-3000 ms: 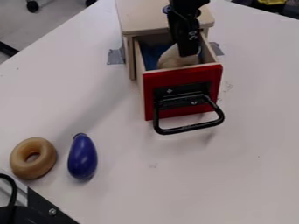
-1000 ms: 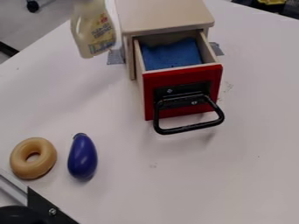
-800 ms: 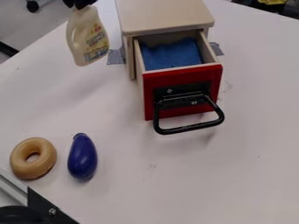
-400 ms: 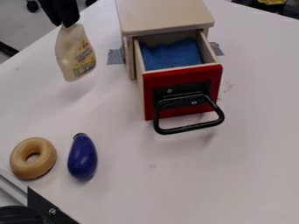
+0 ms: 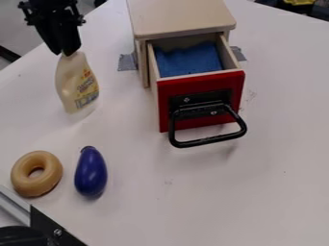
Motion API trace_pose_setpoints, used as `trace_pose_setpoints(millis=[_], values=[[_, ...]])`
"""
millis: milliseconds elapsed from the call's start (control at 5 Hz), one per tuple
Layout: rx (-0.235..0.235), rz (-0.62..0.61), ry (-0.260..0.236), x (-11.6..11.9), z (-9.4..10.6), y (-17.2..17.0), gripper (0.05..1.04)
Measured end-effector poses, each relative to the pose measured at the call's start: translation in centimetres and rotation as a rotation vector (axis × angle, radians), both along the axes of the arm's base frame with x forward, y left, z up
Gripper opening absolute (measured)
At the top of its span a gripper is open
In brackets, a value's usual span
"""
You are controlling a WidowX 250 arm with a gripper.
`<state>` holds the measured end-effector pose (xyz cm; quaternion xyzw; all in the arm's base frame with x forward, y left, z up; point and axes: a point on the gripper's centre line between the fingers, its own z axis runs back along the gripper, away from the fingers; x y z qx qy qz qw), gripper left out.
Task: Take the thing out of the drawer and put it on the left side of the table
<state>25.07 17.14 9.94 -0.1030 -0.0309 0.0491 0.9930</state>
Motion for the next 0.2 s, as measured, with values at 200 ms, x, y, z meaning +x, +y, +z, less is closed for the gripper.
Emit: trace_pose_setpoints(millis=[200], values=[[-0.006,0.011,0.007,-0.58,-1.29,-0.01,0.291]])
